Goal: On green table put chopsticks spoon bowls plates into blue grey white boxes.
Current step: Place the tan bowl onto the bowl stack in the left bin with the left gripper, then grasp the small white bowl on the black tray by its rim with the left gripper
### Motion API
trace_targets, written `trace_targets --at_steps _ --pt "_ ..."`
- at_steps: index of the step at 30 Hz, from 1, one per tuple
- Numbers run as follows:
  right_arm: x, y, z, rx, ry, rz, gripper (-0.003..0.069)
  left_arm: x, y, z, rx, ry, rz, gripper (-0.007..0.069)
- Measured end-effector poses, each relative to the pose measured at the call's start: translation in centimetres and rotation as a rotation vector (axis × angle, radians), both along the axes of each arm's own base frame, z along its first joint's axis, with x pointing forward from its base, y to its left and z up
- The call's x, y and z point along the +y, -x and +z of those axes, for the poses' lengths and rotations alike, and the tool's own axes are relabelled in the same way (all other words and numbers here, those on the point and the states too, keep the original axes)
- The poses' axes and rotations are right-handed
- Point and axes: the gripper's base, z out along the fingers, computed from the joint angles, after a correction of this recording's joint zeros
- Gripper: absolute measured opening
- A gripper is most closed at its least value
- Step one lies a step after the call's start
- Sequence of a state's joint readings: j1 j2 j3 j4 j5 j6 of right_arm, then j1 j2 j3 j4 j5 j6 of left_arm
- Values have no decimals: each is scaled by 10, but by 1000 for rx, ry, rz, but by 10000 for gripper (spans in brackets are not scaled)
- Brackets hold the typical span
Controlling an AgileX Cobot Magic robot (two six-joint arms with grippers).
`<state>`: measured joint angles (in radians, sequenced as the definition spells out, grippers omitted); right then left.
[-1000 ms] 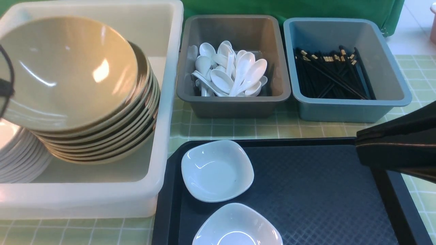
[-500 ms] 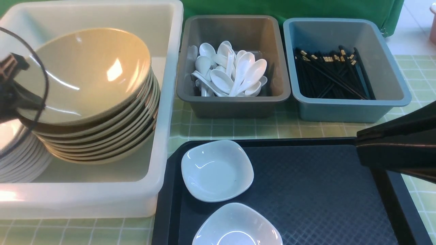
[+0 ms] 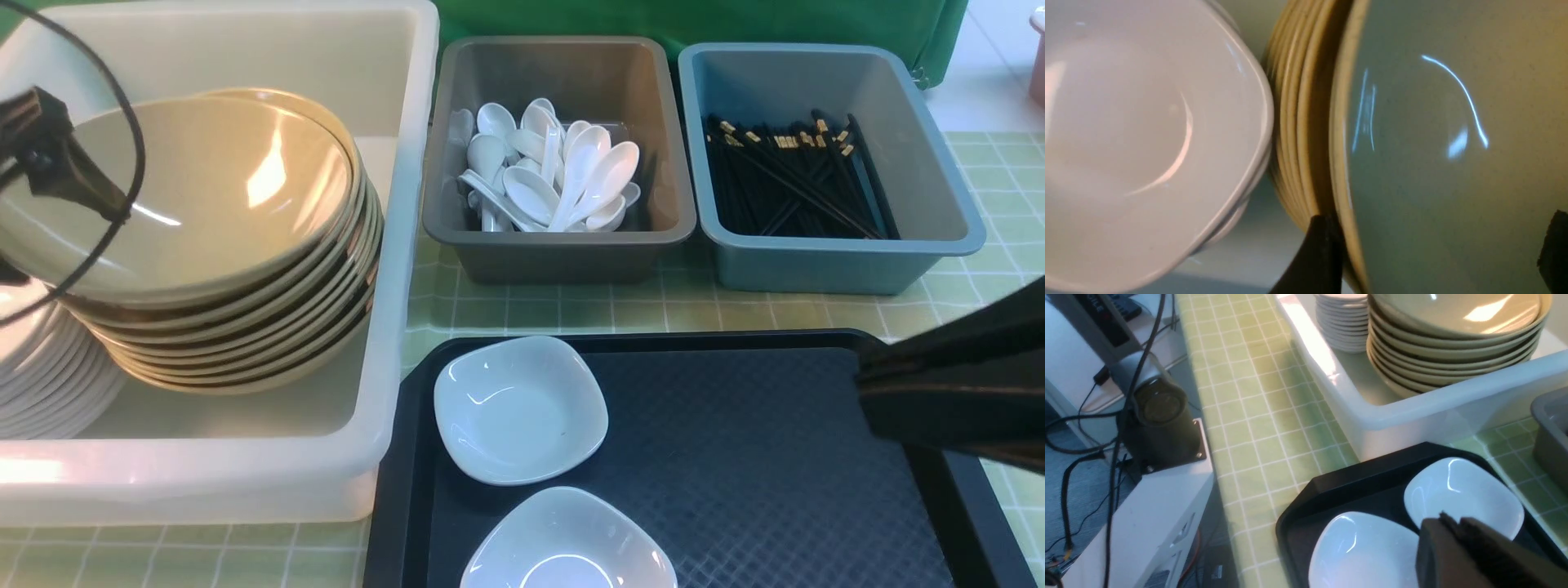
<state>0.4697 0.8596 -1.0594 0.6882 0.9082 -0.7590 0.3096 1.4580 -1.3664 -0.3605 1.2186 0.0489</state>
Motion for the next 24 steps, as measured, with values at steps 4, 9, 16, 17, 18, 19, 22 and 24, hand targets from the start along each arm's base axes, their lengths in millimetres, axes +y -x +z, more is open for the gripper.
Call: trace_targets --at_steps 4,9,16,17,18,19,22,24 --pt "0 1 0 6 5 7 64 4 -1 26 -66 -71 -14 664" --pt "0 2 -1 9 8 11 68 -23 18 67 -225 -165 -180 664" --pt "0 2 -1 9 8 11 69 -111 52 84 -370 -196 -656 660" --pt "0 2 -1 9 8 11 69 -123 55 80 -367 -192 -723 657" --pt "0 2 -1 9 8 11 69 -137 59 73 -357 -187 -808 643" --pt "0 2 -1 9 8 11 71 -152 62 64 -337 -180 -890 637" --pt "0 2 -1 9 8 11 74 -183 68 34 -252 -161 -1061 604" --pt "0 2 -1 9 8 11 77 -211 71 0 -133 -145 -1185 570"
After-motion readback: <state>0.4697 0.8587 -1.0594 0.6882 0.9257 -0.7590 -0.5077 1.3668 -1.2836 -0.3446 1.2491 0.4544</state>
